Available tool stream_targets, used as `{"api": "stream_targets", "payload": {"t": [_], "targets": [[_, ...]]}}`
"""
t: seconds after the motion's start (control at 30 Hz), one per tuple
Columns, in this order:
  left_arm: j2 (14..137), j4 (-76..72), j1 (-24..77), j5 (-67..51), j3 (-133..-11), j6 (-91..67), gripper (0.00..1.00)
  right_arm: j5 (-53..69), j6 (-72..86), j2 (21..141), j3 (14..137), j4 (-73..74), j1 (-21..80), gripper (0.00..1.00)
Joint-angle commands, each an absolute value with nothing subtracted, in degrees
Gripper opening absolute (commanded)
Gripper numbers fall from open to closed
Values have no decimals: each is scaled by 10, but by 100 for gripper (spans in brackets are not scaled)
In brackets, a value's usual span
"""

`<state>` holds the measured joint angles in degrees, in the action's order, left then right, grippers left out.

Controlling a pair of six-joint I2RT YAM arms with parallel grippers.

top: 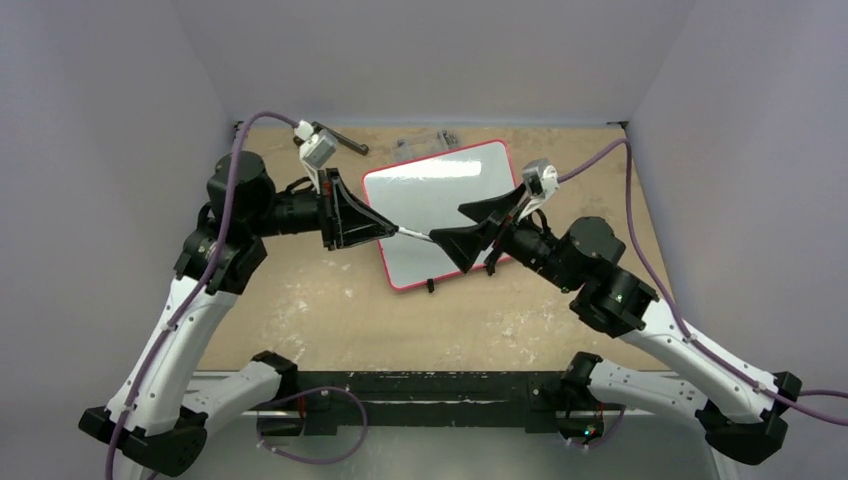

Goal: Write a sentence on the whiteboard
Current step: Open the pen cap from the whiteboard marker.

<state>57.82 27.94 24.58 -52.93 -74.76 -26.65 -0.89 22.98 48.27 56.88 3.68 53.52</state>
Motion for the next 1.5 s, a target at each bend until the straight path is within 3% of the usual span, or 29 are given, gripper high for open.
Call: {"api": "stream_targets", "payload": {"t": [0.0, 0.17, 0.53, 0.9, 1.47], "targets": [[540, 195, 221, -522, -766, -348, 0, 81, 328, 502, 621, -61, 497, 94], [518, 188, 214, -511, -805, -376, 0, 223, 441, 538, 626, -159, 410, 85], [502, 139, 212, -478, -839, -429, 0, 368, 539, 609, 662, -302, 397, 77], [504, 125, 208, -468, -827, -426, 0, 402, 572, 624, 684, -361, 396, 75], [571, -13, 208, -510, -795, -498, 0, 396, 532, 651, 711, -307, 396, 53]]}}
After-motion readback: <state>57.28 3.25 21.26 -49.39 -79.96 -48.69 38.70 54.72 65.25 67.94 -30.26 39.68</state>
